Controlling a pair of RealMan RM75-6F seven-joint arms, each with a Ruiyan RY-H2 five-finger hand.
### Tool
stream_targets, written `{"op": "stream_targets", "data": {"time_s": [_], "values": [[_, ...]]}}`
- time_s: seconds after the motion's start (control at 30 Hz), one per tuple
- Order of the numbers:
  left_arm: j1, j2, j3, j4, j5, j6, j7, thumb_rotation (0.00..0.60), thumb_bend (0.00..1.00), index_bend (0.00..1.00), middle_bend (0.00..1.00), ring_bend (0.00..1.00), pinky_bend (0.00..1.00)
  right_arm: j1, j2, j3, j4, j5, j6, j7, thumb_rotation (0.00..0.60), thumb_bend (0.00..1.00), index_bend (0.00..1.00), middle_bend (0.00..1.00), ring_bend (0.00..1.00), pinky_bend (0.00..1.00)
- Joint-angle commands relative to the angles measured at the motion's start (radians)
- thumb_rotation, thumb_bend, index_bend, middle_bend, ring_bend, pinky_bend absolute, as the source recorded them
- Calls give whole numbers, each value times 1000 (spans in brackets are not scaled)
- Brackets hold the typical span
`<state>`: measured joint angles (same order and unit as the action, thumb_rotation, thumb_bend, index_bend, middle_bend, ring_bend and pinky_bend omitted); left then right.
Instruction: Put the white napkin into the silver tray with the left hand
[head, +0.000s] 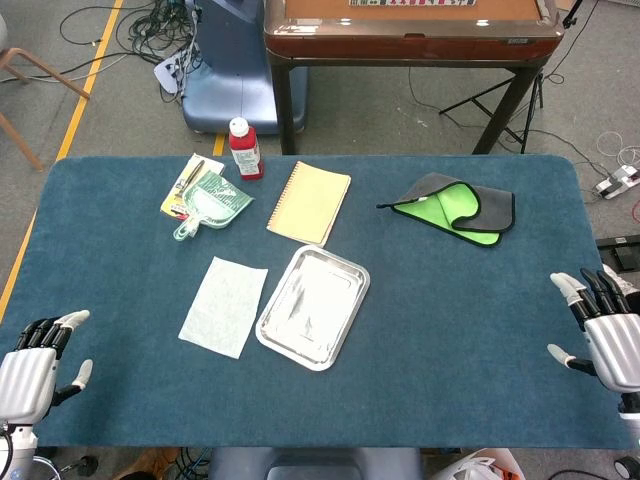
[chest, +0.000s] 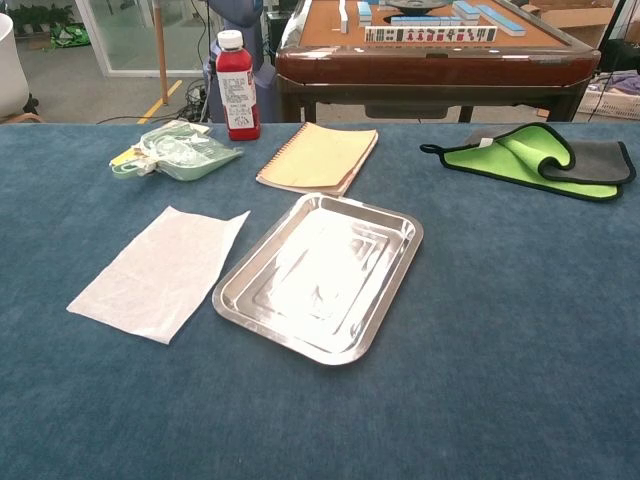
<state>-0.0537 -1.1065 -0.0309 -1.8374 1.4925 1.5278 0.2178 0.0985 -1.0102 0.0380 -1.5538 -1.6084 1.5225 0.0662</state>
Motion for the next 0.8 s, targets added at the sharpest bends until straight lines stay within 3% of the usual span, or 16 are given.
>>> {"op": "stream_targets", "data": {"time_s": [0.03, 0.33, 0.57, 0.8], "values": [[-3, -1, 5, 6, 9, -6, -2, 600, 332, 192, 214, 159, 127, -2, 5, 0, -4, 0, 2, -2, 600, 28, 74, 159, 0, 51], [-37, -7, 17, 33, 65, -50, -35, 600, 332, 199, 214, 161, 127, -7, 40, 26, -29, 4, 42, -17, 600, 28, 74, 159, 0, 51], [-116, -22, 26, 81, 103, -170, -70, 600, 331, 211, 214, 161, 126, -5, 64, 40, -54, 11, 50, -30, 600, 29, 74, 159, 0, 51], [-201, -95, 19, 151, 130, -268, -81, 600, 303, 255, 214, 165, 126, -4, 62, 34, -59, 10, 37, -33, 600, 28, 74, 159, 0, 51]]}}
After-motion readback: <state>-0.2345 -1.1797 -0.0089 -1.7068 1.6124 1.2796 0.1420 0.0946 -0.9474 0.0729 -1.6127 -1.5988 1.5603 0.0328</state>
